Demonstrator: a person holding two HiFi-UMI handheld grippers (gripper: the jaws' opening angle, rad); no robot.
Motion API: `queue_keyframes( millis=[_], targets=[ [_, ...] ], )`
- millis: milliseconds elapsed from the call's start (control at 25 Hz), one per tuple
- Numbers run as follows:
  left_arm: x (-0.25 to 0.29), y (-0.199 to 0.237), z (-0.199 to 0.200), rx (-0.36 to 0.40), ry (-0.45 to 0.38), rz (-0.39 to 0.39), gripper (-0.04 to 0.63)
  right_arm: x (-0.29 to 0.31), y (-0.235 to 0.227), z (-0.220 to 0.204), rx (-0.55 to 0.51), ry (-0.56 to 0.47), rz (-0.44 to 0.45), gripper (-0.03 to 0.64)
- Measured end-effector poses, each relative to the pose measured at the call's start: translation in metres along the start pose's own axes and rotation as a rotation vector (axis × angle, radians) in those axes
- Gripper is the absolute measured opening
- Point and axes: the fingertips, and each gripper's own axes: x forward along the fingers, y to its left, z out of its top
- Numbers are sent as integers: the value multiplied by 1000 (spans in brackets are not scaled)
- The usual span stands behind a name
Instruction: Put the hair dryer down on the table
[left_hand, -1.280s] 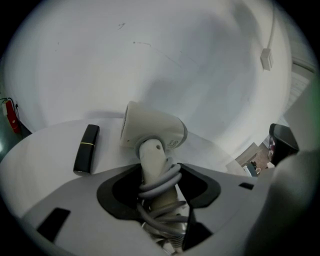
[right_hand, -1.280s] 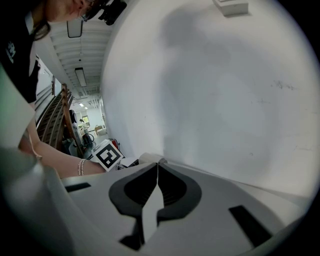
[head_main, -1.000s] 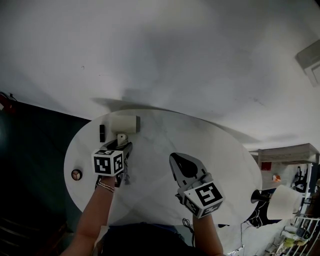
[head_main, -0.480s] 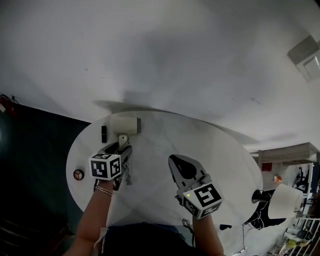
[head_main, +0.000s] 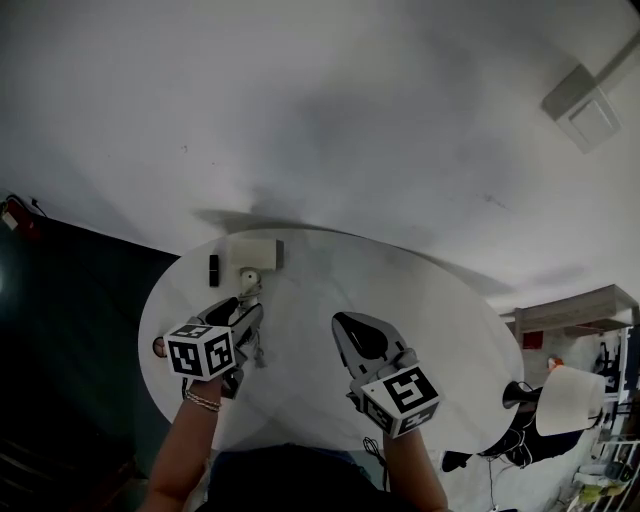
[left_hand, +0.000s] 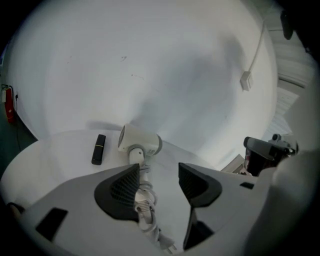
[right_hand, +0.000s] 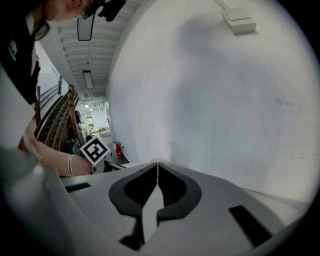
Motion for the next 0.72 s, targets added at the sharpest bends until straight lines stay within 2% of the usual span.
queue_keyframes(
  millis=[240, 400, 560, 720],
  targets=[
    [-36, -36, 5, 20, -92, -56, 249, -17, 12, 3, -8, -22, 5, 20],
    [-59, -54, 11, 72, -195, -88, 200, -28, 24, 2, -11, -34, 10, 20],
    [-81, -67, 15, 140, -252, -92, 176, -38, 31, 5, -28, -50, 14, 20],
    [-101, -80, 13, 153, -298, -117, 159, -49, 36, 6, -37, -61, 9, 20]
  ],
)
